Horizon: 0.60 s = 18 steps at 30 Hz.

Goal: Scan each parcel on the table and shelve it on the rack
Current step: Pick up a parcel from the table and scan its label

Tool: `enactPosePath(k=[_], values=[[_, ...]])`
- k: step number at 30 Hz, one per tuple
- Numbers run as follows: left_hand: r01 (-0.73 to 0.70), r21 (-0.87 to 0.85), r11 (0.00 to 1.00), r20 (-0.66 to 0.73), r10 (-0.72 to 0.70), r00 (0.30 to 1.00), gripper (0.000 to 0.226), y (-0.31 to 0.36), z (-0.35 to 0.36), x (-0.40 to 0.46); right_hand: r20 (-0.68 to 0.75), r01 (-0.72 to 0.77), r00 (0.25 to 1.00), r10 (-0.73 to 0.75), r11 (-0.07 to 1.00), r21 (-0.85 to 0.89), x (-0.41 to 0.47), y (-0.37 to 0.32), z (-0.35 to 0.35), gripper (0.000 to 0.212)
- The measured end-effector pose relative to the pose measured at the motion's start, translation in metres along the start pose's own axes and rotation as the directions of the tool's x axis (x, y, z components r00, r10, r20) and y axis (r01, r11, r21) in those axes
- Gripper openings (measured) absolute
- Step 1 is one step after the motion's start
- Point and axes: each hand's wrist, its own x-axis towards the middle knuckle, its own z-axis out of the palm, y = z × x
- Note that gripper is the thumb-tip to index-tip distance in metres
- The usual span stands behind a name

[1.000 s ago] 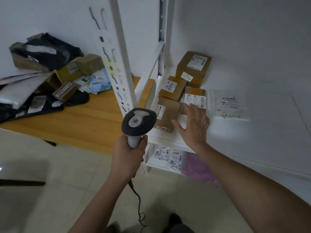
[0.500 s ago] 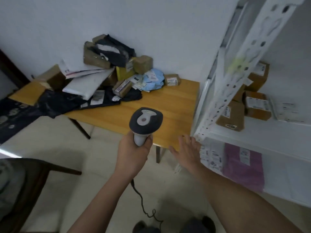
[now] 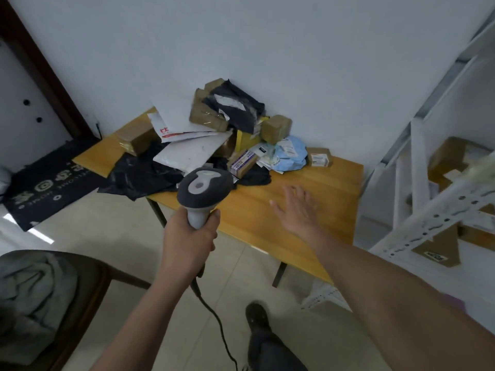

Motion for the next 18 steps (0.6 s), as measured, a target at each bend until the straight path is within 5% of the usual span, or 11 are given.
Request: enactPosePath(k=[12, 18], values=[[0.014, -0.003, 1.0, -0.028, -0.014, 1.0, 0.021, 0.021, 0.065, 0.216, 0.053, 0.009, 0.999, -0.012, 0.999, 0.046, 0.235, -0.035, 0.037, 0.054], [0.039, 0.019, 0.999, 0.023, -0.04, 0.999, 0.024, 0.038, 0.118, 0.329, 0.062, -0.111, 0.992, 0.106, 0.991, 0.078, 0.363, -0.018, 0.041, 0.058]])
